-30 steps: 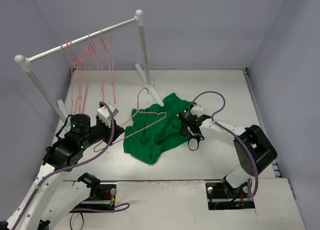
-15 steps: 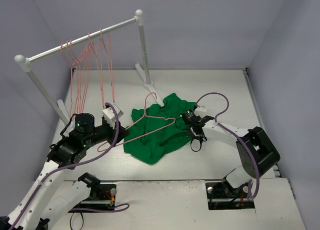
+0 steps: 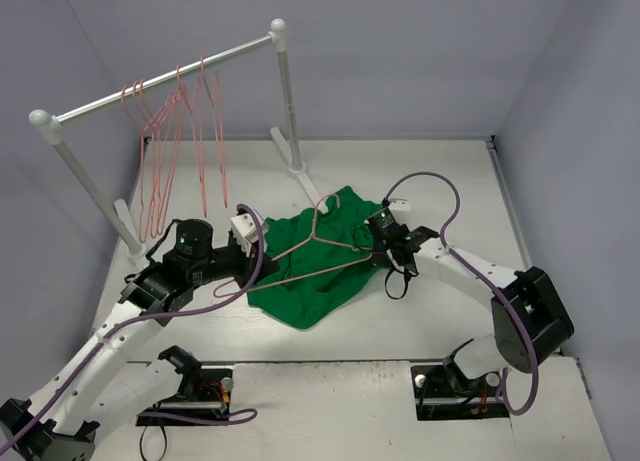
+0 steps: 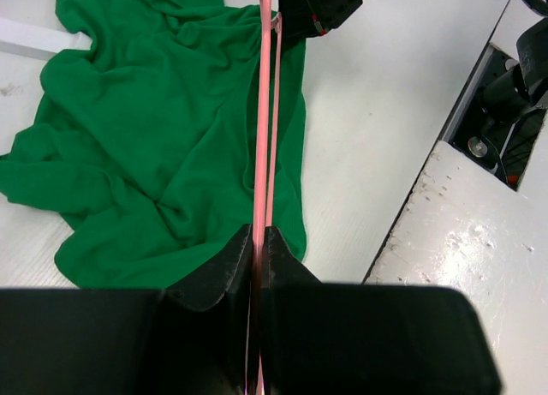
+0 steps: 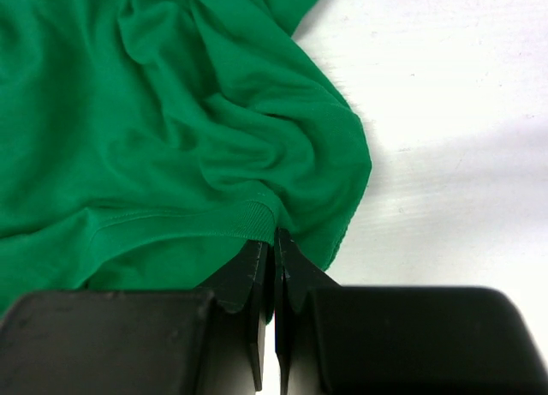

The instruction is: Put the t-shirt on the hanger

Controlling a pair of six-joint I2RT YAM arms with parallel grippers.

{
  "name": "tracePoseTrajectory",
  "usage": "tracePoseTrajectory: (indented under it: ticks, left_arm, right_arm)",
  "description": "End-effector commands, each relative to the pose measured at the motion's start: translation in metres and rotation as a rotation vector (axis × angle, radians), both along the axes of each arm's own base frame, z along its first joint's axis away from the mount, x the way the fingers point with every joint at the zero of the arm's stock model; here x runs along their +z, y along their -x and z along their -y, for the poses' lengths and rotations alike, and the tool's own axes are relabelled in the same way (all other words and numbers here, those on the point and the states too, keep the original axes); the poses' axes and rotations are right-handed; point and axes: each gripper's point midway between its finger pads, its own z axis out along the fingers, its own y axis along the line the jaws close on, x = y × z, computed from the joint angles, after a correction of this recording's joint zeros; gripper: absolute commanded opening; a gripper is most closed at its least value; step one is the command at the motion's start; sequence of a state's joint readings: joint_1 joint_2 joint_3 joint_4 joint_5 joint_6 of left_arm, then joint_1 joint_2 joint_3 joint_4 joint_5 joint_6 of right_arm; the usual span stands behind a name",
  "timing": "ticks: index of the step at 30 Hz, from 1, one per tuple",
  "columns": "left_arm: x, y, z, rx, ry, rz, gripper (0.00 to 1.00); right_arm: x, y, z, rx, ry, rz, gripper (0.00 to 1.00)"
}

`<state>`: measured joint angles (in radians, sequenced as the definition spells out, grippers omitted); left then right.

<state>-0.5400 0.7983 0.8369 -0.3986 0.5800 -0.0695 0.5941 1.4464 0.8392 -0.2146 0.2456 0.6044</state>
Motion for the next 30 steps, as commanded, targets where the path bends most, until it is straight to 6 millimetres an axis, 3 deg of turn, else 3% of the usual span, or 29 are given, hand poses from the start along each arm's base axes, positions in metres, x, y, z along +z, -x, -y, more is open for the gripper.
tracePoseTrajectory:
  ticks: [1,13,25,30]
  left_arm:
    - [0.022,-0.01,0.016,-0.056,0.057,0.113,0.0]
    - [0.012,-0.013,0.022,-0.076,0.046,0.093,0.0]
    - [0.017,-0.016,0.047,-0.139,0.134,0.079,0.0]
    - [0.022,-0.018,0.049,-0.149,0.137,0.095,0.0]
  right_arm:
    - [0.036,-0.014,-0.007,0.022,-0.043,0.081,0.01]
    - [0.056,-0.018,-0.007,0.062,-0.03,0.116,0.03]
    - [0.1,-0.027,-0.014,0.163,-0.029,0.221,0.06]
    - [0.114,-0.027,-0.007,0.194,0.011,0.263,0.06]
